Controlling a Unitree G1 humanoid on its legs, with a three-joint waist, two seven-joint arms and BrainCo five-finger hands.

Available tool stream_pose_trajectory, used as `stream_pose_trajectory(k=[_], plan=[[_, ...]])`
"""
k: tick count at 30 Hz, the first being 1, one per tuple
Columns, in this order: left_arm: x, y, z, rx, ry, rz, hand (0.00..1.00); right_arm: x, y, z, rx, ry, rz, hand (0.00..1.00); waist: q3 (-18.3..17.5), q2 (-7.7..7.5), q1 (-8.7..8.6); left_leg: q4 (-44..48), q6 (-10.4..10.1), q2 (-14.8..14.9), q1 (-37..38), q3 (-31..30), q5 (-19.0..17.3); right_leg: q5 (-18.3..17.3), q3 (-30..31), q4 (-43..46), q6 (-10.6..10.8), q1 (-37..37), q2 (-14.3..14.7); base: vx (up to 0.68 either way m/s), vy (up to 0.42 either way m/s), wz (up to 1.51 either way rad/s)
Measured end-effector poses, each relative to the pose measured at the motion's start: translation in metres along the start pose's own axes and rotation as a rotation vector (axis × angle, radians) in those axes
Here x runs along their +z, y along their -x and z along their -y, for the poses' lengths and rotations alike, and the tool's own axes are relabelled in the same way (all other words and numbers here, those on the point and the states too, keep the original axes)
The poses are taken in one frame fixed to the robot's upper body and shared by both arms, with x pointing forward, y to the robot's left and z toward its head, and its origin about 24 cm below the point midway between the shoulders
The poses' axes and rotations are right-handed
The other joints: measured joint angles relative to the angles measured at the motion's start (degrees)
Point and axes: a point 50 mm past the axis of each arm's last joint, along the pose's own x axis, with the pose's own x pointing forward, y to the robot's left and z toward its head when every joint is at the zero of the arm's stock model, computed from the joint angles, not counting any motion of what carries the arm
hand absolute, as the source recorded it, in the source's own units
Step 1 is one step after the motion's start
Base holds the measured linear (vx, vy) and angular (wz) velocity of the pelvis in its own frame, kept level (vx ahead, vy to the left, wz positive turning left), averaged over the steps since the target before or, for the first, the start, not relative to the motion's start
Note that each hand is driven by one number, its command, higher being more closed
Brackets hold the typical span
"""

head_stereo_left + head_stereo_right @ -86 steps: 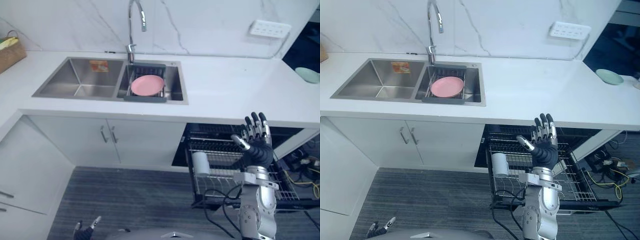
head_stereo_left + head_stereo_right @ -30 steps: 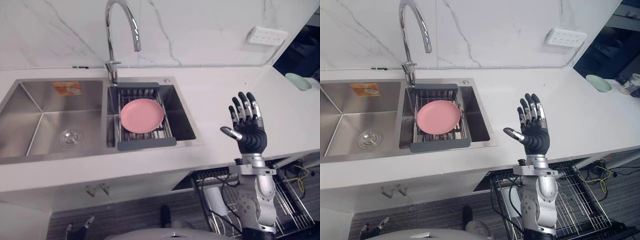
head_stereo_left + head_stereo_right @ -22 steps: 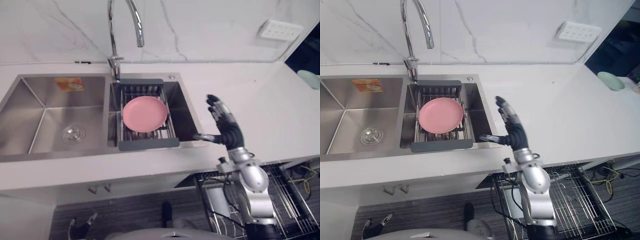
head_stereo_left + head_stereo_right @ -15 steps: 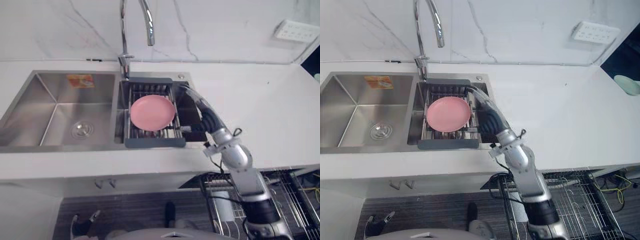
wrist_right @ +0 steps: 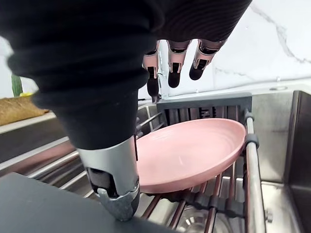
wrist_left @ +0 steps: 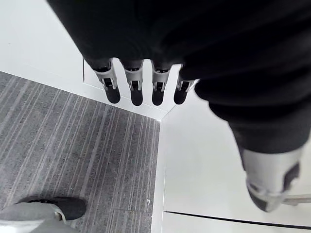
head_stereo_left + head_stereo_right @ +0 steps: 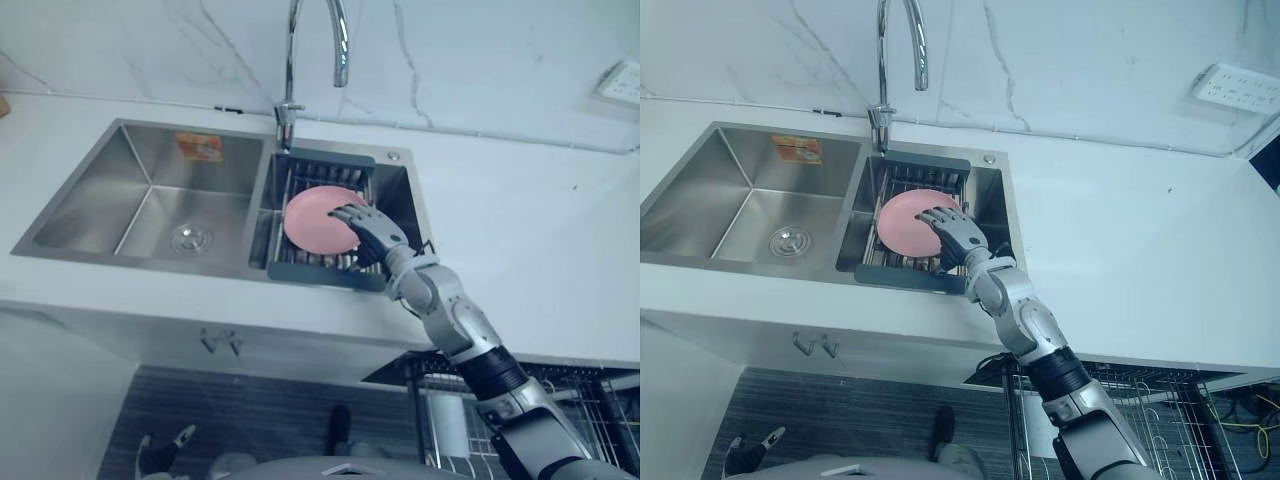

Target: Walk over to the sink, pick up the cup, carry it to the dishwasher, place the cup inside the dishwasher, then close the dishwasher door

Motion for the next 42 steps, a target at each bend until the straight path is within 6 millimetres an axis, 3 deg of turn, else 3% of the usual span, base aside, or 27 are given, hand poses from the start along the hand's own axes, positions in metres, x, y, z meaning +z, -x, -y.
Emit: stream_pose_trajectory(k=[5,21,29,30,42], plan=[[0.006,-0.002,0.001,-0.003,0.004,0.013,0.00,-0.021,-0.002,-0.018,0.064,0.041,-0.132,0.00,0.0,-0.01,0.38,0.0,-0.1,0.0,0.1,-0.9,0.0,0.0,-0.8,0.0,0.1,0.1,-0.2,0.04,0.008,0.09],[0.009,-0.002,0.006,-0.057,-0.035,0.008,0.00,-0.033,-0.007,-0.042,0.146,0.149,-0.185,0.00,0.2,0.36,1.55,-0.1,-0.4,0.1,-0.2,-1.7,0.3,-0.5,-1.9,0.0,0.0,0.7,-0.4,-0.01,-0.005,0.03],[0.016,-0.001,0.010,-0.079,-0.057,0.034,0.00,-0.033,-0.012,-0.044,0.140,0.213,-0.181,0.00,0.3,0.43,1.45,0.0,-0.7,0.1,-0.1,-1.9,0.5,-0.3,-2.1,0.0,0.0,0.9,-0.4,0.00,0.001,0.01],[0.016,-0.001,0.010,-0.080,-0.060,0.031,0.00,-0.033,-0.014,-0.044,0.141,0.223,-0.179,1.00,0.3,0.44,1.55,-0.1,-0.8,0.1,-0.2,-2.0,0.6,-0.3,-2.2,0.0,0.0,0.9,-0.4,0.00,0.000,0.00],[0.021,0.000,0.017,-0.126,-0.084,0.036,0.00,-0.036,-0.018,-0.042,-0.051,0.345,-0.211,1.00,0.5,0.77,2.84,-0.1,-0.9,0.6,-0.5,-2.2,1.0,-0.9,-2.5,0.0,-0.6,0.9,0.3,-0.02,-0.008,0.01]])
